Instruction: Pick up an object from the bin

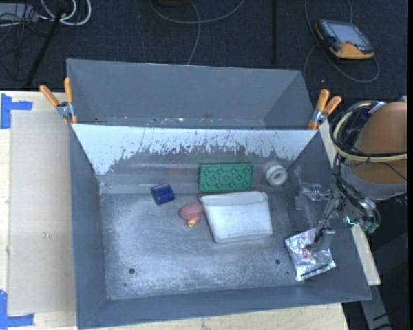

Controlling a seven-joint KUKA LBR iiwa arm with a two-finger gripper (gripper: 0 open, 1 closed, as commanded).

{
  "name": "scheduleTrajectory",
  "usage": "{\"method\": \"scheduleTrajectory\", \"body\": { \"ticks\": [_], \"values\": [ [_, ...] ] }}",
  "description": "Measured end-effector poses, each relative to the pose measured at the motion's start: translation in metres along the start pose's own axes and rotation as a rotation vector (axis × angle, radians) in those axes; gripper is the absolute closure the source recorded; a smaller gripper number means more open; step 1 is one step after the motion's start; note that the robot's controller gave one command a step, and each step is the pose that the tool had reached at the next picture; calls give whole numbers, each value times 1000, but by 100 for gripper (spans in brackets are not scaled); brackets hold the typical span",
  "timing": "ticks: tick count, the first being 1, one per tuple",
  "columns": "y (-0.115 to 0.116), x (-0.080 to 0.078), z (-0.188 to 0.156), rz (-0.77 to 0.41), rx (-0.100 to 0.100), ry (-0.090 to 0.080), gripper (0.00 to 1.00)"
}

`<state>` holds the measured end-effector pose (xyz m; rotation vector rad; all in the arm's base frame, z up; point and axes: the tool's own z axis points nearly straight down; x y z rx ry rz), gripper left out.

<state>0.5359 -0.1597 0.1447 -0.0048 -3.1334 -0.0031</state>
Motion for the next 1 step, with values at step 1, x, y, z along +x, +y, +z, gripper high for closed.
{"method": "scheduleTrajectory", "body": {
  "ticks": [1],
  "values": [
    [3,23,80,93,-2,1,0]
  ]
}}
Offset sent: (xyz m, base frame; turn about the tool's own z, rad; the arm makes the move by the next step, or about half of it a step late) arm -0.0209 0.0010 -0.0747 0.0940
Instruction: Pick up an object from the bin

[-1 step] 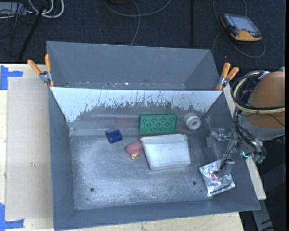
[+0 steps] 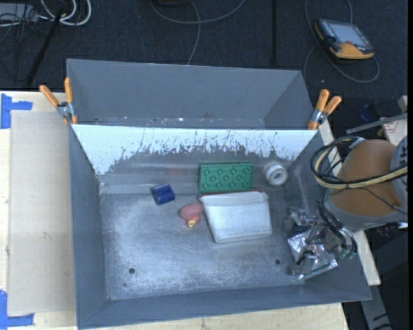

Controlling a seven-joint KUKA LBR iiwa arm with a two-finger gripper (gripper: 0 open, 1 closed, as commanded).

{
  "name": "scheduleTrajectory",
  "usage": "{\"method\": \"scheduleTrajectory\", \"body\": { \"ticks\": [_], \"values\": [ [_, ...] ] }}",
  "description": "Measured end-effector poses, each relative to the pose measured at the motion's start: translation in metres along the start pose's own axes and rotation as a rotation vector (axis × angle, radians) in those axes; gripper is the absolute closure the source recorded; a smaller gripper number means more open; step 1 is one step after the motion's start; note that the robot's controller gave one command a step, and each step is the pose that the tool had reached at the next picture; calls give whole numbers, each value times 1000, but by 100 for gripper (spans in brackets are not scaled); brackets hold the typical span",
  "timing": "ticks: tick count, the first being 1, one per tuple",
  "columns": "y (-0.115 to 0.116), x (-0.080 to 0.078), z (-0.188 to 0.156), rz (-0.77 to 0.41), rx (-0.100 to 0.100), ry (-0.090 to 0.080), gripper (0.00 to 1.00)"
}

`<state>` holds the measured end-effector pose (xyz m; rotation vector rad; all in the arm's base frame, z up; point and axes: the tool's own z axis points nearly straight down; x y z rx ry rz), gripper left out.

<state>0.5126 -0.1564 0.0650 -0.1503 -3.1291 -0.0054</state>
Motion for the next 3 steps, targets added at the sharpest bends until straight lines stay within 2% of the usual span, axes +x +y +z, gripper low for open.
{"method": "scheduleTrajectory", "body": {
  "ticks": [1,2,3],
  "values": [
    [0,-3,-4,-5,2,-8,100],
    [34,21,-146,23,3,-16,100],
    [-6,26,-112,-309,4,-5,100]
  ]
}}
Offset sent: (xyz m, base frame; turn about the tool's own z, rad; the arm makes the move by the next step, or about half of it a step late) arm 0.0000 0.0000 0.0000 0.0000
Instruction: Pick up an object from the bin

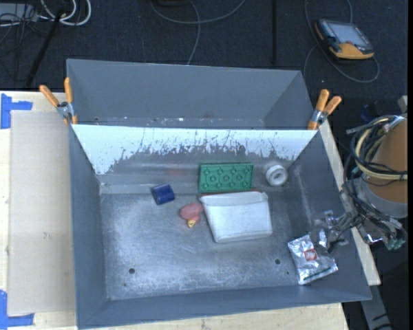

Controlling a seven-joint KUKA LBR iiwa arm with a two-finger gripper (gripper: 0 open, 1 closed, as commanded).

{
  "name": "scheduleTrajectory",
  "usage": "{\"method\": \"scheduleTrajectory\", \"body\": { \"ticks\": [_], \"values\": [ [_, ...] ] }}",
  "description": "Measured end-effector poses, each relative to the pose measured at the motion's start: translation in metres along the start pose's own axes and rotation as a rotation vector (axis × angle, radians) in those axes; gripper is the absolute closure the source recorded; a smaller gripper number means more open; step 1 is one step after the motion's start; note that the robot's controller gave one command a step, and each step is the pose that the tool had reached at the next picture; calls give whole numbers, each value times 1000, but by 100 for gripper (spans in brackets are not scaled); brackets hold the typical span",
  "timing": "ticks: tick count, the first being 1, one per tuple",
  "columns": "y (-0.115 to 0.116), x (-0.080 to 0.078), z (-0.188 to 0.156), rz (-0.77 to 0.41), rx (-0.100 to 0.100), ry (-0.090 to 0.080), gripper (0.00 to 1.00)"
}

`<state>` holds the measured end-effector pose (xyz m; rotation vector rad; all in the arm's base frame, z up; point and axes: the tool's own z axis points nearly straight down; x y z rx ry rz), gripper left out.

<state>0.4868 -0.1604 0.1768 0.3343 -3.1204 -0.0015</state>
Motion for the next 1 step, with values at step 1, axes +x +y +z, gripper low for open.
{"method": "scheduleTrajectory", "body": {
  "ticks": [1],
  "values": [
    [13,-13,-145,-170,6,-11,100]
  ]
}}
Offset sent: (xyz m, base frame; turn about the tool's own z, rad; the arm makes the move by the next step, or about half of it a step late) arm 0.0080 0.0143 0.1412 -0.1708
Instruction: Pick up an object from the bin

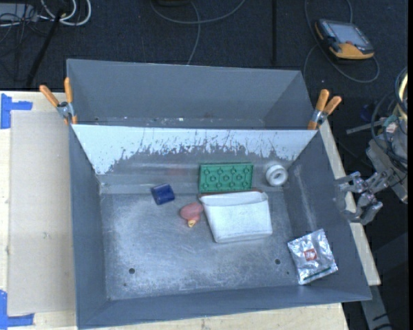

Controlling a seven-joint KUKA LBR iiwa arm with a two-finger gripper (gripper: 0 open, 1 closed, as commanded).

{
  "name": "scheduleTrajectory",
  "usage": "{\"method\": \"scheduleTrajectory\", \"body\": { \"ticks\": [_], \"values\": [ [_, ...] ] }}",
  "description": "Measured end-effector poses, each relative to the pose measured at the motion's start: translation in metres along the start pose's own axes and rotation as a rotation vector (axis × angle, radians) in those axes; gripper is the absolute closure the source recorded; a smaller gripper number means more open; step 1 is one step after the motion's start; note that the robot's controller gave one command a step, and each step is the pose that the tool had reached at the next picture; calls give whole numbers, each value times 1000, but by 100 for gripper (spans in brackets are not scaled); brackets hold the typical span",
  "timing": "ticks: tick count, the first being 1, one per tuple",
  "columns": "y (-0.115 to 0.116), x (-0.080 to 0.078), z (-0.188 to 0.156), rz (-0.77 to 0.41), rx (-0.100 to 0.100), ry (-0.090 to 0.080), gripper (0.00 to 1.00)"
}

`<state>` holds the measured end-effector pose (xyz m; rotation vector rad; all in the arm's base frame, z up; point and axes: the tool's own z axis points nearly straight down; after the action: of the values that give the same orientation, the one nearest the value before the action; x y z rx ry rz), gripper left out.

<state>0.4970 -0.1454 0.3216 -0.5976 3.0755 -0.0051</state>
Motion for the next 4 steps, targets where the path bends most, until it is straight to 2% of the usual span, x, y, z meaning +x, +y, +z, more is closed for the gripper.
{"method": "scheduleTrajectory", "body": {
  "ticks": [1,2,3,4],
  "values": [
    [8,15,139,-114,-13,14,100],
    [-2,-34,90,-266,-4,2,100],
    [-4,16,155,-435,-12,10,100],
    [-11,-40,-15,-654,-1,-1,100]
  ]
}}
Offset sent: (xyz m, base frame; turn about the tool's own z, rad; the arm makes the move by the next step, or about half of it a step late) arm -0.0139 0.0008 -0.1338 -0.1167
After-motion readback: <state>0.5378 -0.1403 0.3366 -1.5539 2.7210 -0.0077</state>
